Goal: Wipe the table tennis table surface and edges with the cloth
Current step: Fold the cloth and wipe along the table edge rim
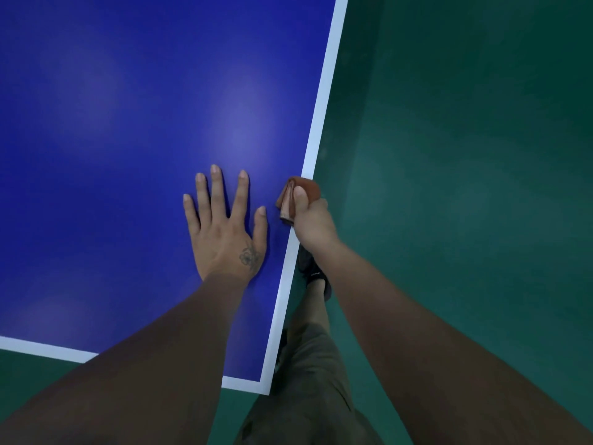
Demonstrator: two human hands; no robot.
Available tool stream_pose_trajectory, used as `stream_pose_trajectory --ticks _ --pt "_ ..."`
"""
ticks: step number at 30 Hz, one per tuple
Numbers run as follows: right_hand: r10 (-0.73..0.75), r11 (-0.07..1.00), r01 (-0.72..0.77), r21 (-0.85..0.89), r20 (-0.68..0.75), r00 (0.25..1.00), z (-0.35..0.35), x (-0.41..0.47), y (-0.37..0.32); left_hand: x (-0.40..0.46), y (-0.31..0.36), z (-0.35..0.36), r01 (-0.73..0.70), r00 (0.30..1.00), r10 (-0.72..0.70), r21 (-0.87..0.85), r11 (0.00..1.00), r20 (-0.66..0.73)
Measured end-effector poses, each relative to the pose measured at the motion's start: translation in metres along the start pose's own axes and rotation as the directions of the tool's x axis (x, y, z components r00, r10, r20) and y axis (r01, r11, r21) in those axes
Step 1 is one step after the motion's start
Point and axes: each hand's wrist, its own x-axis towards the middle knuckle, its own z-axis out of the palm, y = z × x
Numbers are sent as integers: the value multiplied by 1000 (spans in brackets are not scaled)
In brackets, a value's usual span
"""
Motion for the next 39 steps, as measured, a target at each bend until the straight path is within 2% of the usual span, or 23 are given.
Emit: stream_pose_trajectory --ticks 6,13,17,22,27,31,36,39 --pt "-37 999 36 -9 -28 999 -22 33 -53 0 4 -4 9 1000 -9 -10 1000 -20" --pt "-88 995 90 -41 34 996 -50 60 -86 3 5 -8 18 1000 -18 -7 1000 -17" --pt "-50 998 51 -24 48 998 -39 44 -67 5 5 -7 18 999 -18 -27 999 -32" --pt "15 994 0 -111 141 990 -29 16 -30 13 8 -10 44 996 -50 -91 995 -68" --pt "35 993 -23 -119 107 994 -33 33 -54 77 39 -18 5 992 -31 -205 979 -125" --pt "4 996 1 -88 57 998 -49 68 -94 154 73 -24 -24 995 0 -251 968 -96" --pt "-67 997 67 -35 25 997 -75 121 -154 225 97 -21 8 999 -2 -171 985 37" --pt "-74 997 74 -19 11 997 -85 133 -172 238 98 -12 43 997 -39 -59 997 71"
